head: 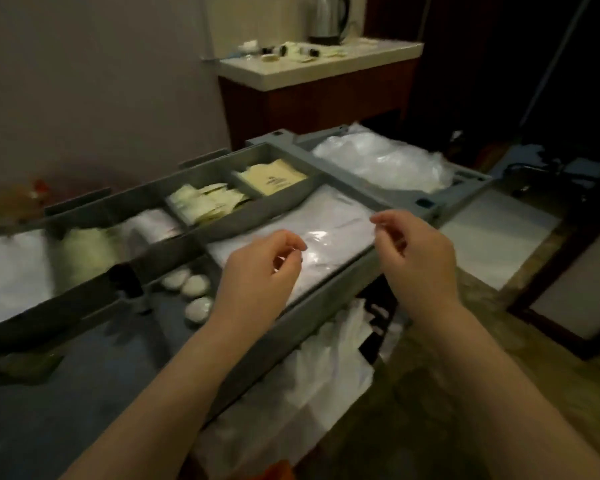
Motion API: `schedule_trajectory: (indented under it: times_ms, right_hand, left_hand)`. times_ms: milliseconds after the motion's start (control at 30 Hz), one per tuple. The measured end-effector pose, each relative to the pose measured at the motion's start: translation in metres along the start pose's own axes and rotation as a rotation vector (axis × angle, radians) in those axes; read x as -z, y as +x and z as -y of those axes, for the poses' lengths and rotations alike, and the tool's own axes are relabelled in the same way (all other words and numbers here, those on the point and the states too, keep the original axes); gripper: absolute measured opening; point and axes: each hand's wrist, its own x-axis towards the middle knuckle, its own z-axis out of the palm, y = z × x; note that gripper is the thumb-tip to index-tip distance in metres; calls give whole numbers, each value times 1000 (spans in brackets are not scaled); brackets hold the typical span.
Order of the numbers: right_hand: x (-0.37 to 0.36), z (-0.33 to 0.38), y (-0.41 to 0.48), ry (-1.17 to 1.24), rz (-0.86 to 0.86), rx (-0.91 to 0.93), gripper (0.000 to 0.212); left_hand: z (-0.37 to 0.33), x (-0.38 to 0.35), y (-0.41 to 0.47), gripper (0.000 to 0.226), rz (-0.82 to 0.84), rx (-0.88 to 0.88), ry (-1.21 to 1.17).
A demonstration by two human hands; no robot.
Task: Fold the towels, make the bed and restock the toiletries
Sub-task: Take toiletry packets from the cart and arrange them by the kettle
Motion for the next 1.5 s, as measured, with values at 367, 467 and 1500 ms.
schedule_trajectory:
  times_ms: [367,467,1500]
  right_hand:
    - [218,-275,-21,-179,-191,-563,18]
    - [244,-315,16,-187,-183,-532,18]
    - [136,-700,730,173,394,162,23]
  left_hand:
    - [-191,-323,74,21,288,-235,-80]
    - [-191,-374,113,17,315,-192,-30]
    - [-219,-657,736,25,-367,300,108]
